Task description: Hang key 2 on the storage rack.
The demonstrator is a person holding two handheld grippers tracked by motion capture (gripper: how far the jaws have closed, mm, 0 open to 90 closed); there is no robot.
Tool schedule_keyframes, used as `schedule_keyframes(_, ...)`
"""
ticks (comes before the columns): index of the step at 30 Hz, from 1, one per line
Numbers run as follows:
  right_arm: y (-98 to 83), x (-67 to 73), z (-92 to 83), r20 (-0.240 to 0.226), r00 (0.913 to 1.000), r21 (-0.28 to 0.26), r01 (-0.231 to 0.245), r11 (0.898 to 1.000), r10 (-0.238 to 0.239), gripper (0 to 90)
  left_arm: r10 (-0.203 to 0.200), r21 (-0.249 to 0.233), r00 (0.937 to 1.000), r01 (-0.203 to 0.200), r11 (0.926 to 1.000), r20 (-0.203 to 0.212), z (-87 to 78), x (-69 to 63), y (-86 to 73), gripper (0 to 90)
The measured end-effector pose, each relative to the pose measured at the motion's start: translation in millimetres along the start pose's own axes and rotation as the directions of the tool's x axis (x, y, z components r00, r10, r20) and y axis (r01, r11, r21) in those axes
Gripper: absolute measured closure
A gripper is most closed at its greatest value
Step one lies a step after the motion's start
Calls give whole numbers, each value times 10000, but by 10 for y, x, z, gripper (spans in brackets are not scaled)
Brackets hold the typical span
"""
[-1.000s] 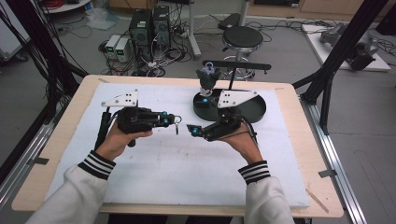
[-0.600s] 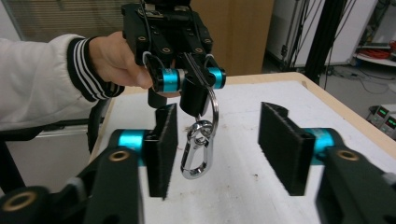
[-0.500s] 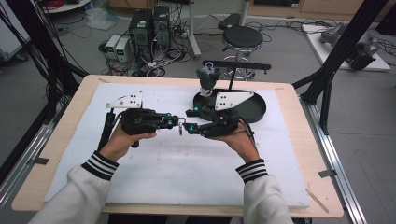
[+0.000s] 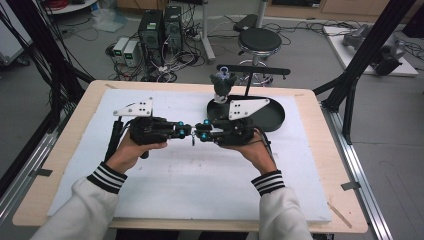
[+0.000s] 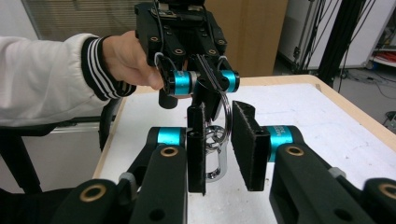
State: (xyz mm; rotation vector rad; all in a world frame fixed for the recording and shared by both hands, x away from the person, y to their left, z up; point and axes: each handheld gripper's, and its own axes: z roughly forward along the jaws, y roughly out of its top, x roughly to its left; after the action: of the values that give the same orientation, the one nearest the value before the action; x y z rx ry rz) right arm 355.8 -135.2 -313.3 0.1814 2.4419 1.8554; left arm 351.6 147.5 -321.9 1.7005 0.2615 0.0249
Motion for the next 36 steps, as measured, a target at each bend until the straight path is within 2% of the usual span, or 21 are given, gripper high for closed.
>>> schedule_keyframes(8,0,-1,-4,80,10000,-12,-59,10000,60,843,82,1,10000,-82,10000,33,6,-12,2,880)
schedule_keyframes(17,-12,-25,-1,-109,9994,-40,-320,9995,320,860,296,66,9996,-296,9995,44,9,-17,-1,879)
schedule_keyframes(21,-9,-28,1,-362,9972,47,-652,9979,653,884,343,91,9994,-344,9994,27,9,-13,-6,855)
schedule_keyframes(29,-2,-24,0,-272,9973,189,-672,9976,677,888,326,59,9995,-325,9995,-35,12,-1,-14,834)
schedule_keyframes(31,-2,-18,3,-128,9980,266,-618,9977,621,888,218,32,9998,-218,9998,-29,6,6,-13,765)
schedule_keyframes(33,-5,-23,0,-87,9979,274,-634,9976,637,888,219,138,9995,-216,9997,-230,-2,9,-13,631)
schedule_keyframes(36,-7,-37,-21,73,9979,182,-646,9977,645,888,522,348,9948,-494,9982,-869,0,-15,-29,254)
